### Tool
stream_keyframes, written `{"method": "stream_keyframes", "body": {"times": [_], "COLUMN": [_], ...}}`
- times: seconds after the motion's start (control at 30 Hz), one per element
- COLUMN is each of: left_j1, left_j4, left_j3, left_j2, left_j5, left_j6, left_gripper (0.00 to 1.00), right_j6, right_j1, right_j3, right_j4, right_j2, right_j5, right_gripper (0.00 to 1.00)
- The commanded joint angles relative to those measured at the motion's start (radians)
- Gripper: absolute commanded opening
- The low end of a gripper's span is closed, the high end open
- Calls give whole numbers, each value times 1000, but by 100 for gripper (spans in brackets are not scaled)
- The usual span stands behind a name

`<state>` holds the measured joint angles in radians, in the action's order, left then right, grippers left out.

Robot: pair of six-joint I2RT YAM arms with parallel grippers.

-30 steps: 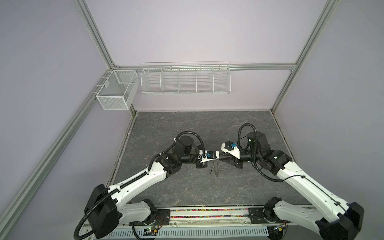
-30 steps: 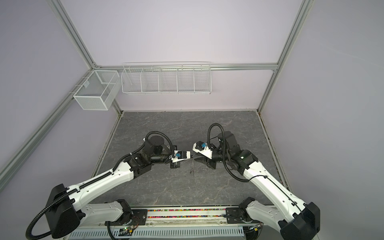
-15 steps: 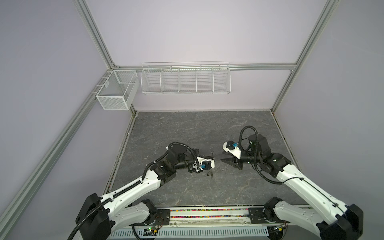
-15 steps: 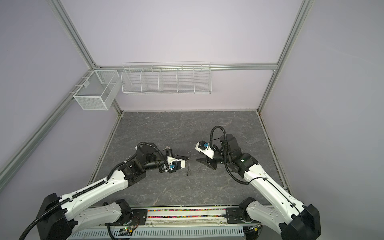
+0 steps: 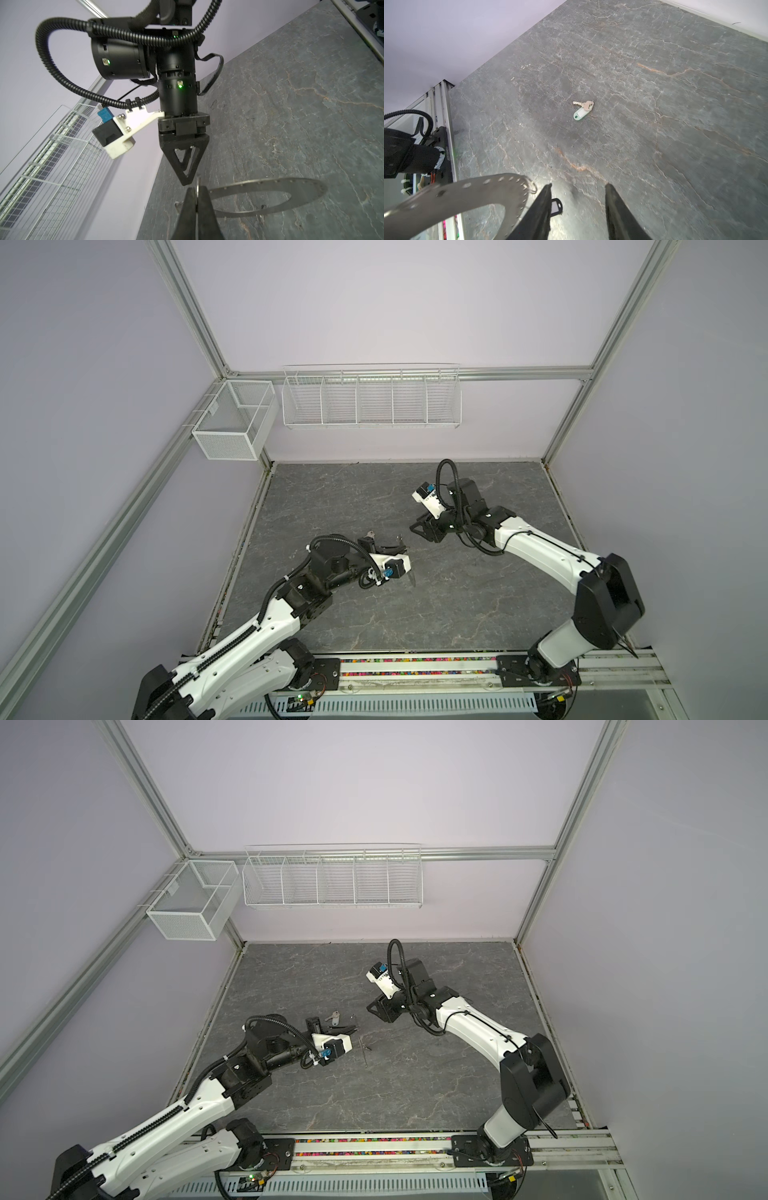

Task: Put the keys on the keyring
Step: 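Open the right gripper and draw it back from the plate, then grasp the green-tag key with the right gripper while the left holds the plate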

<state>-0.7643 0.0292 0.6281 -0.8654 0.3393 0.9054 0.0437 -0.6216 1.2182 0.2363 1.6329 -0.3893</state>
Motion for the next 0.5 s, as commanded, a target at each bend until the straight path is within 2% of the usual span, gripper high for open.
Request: {"method": "stream_keyframes", "body": {"times": [0.0, 0.2, 0.47], "left_j1": [8, 10, 10], "left_j4": [-11, 39, 78], "left_j3": [-5, -30, -17], "left_j2": [41, 78, 48], "left_j5": [8, 35, 89], "left_j6": [-44, -51, 82], "left_gripper": [0, 0, 0], "right_j6": [5, 180, 383], "right_j1": [-36, -34, -20], "right_j3": [12, -108, -396], "right_j4": [-54, -106, -213], "right_j2": [7, -113, -429], "right_j5": [-26, -16, -72], "right_gripper": [45, 39, 36]}}
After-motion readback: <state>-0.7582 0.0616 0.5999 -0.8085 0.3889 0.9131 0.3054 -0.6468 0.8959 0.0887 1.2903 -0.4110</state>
